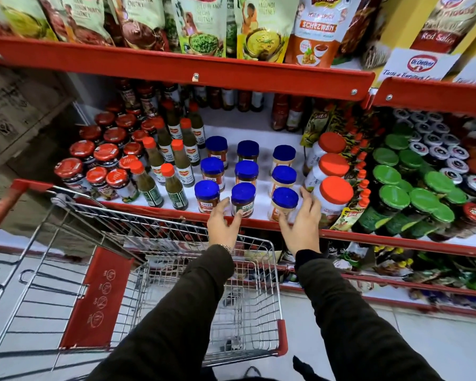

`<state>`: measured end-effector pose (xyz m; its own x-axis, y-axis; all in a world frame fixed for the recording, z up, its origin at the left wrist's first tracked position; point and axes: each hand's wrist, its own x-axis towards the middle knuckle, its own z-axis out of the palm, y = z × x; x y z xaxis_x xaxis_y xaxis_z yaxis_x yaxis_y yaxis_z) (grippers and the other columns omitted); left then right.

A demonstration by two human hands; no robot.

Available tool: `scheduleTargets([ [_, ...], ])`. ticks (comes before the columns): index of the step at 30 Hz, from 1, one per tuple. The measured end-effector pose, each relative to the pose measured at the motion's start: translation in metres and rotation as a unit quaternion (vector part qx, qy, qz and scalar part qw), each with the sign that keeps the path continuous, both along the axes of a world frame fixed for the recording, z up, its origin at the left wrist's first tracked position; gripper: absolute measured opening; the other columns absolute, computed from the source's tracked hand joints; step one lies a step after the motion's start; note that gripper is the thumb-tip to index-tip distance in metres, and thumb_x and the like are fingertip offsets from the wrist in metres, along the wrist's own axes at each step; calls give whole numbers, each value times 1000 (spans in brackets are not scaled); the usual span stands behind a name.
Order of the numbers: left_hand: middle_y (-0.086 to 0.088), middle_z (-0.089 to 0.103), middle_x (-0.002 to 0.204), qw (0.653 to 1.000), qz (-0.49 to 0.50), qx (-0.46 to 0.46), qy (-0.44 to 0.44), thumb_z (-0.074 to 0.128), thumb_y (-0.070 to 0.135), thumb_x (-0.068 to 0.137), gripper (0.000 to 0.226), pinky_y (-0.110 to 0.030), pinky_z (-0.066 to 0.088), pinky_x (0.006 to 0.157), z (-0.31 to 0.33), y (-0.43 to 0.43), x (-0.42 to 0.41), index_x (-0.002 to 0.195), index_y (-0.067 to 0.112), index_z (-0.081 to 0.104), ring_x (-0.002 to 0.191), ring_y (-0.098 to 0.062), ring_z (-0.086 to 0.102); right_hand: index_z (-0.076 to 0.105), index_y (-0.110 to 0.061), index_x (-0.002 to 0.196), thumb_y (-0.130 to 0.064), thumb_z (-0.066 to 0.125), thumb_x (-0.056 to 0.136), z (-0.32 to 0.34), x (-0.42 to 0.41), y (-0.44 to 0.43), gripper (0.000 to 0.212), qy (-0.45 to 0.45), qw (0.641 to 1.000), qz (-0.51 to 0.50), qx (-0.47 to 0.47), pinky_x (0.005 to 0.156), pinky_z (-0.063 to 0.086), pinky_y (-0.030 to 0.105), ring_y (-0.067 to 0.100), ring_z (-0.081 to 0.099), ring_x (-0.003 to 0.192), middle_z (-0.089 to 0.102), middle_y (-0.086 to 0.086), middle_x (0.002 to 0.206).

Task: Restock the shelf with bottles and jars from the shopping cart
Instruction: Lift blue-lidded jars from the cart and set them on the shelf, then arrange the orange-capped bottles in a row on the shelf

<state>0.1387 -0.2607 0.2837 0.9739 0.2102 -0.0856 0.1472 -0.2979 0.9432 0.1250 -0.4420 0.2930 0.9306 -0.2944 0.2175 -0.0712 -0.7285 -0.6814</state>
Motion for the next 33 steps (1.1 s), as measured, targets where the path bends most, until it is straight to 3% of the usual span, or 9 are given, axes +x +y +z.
scheduleTargets([
  [3,-9,54,139,996,-9,39,-76,61,17,97,39,-36,42,112,5,15,-13,135,14,56,124,-14,51,36,-7,144,-38,64,90,5,-5,20,69,-12,995,-33,-95,112,37,55,42,36,138,36,23,149],
  [6,-5,49,141,987,-2,106,-124,57,20,99,37,-31,35,112,10,40,-18,135,19,56,125,-8,42,38,-9,144,-43,61,91,12,-1,46,66,-31,991,-12,-132,118,27,60,44,30,145,34,23,154],
  [11,-7,41,148,969,49,185,-159,56,27,99,40,-42,36,114,15,94,-10,138,19,51,139,-25,37,34,-14,151,-43,61,93,28,18,101,70,-41,992,56,-106,124,17,56,36,18,154,26,16,163],
  [17,-5,24,162,977,91,128,-146,56,24,99,55,-42,23,122,23,165,12,150,17,36,153,-26,18,30,-15,154,-41,66,92,42,46,175,77,-13,988,153,-21,123,27,47,26,26,151,30,8,162],
  [21,-8,15,167,991,65,79,-83,51,22,102,68,-30,14,123,33,200,36,159,11,16,156,-25,13,45,-17,146,-46,67,91,51,67,216,66,35,985,163,49,110,42,39,27,47,135,47,9,149],
  [23,-8,21,166,996,31,59,-62,52,20,102,67,-21,15,117,38,213,48,159,9,17,154,-22,20,55,-17,136,-47,72,86,53,78,231,61,41,987,142,56,99,49,41,28,57,122,58,10,135],
  [25,0,36,157,998,-7,47,-39,55,19,101,64,-22,22,116,43,226,62,157,10,26,146,-15,32,62,-17,125,-46,77,82,53,89,242,54,47,989,127,62,92,53,42,26,62,110,64,8,122],
  [30,-8,72,122,995,-62,69,-40,68,22,89,35,-48,50,105,40,251,88,122,11,67,117,-26,66,70,-14,101,-30,83,79,52,105,255,30,71,988,111,75,86,57,41,22,68,90,74,5,99],
  [33,-8,73,116,995,-68,54,-47,75,12,87,31,-31,51,99,50,254,86,117,5,71,107,-18,65,72,-12,105,-21,84,79,51,107,254,30,78,986,111,96,89,56,38,21,68,92,76,5,101],
])
